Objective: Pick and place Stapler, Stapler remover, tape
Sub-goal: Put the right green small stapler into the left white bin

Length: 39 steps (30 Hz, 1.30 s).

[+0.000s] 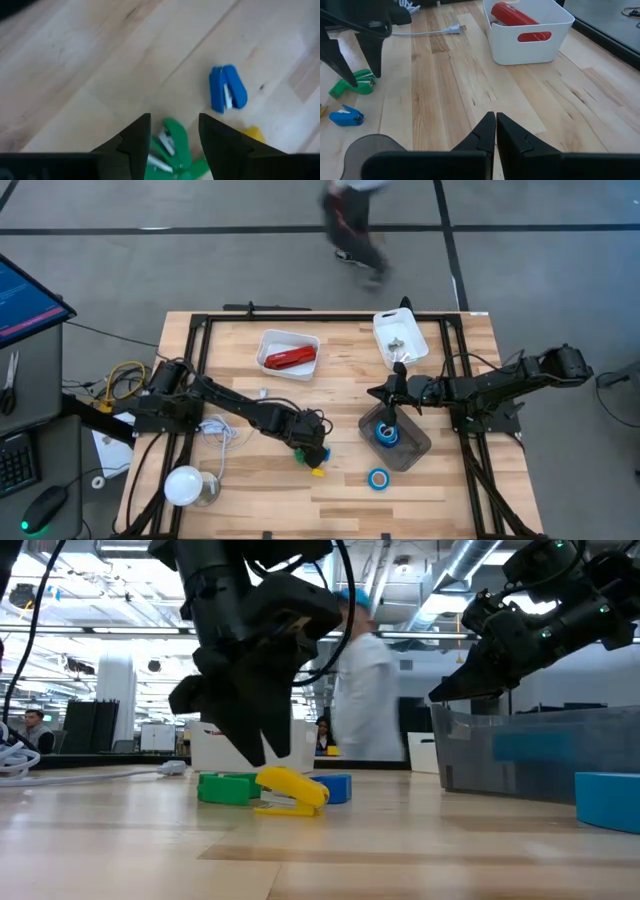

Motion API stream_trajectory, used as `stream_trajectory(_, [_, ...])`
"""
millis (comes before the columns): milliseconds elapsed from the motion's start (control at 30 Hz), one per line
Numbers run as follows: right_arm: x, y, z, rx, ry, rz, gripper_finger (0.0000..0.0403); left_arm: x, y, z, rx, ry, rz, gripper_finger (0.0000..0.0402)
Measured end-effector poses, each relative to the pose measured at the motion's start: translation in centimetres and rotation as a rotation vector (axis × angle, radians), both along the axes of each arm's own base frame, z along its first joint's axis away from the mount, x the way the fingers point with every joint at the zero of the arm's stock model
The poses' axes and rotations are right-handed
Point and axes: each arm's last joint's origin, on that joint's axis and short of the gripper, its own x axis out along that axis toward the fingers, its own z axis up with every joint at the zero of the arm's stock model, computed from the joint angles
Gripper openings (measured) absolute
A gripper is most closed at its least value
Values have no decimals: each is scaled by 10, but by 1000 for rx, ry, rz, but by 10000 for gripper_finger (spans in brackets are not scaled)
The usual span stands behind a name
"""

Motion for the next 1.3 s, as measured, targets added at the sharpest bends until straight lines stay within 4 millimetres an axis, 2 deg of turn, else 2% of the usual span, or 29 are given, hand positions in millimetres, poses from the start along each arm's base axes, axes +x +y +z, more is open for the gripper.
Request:
stream_trajectory(967, [0, 0, 0, -2, 0, 1, 8, -1, -1, -3, -32, 1, -22, 150])
stream_trajectory(1300, [0, 0, 0, -2, 1, 1, 8, -9, 0, -18, -68, 1, -27, 150])
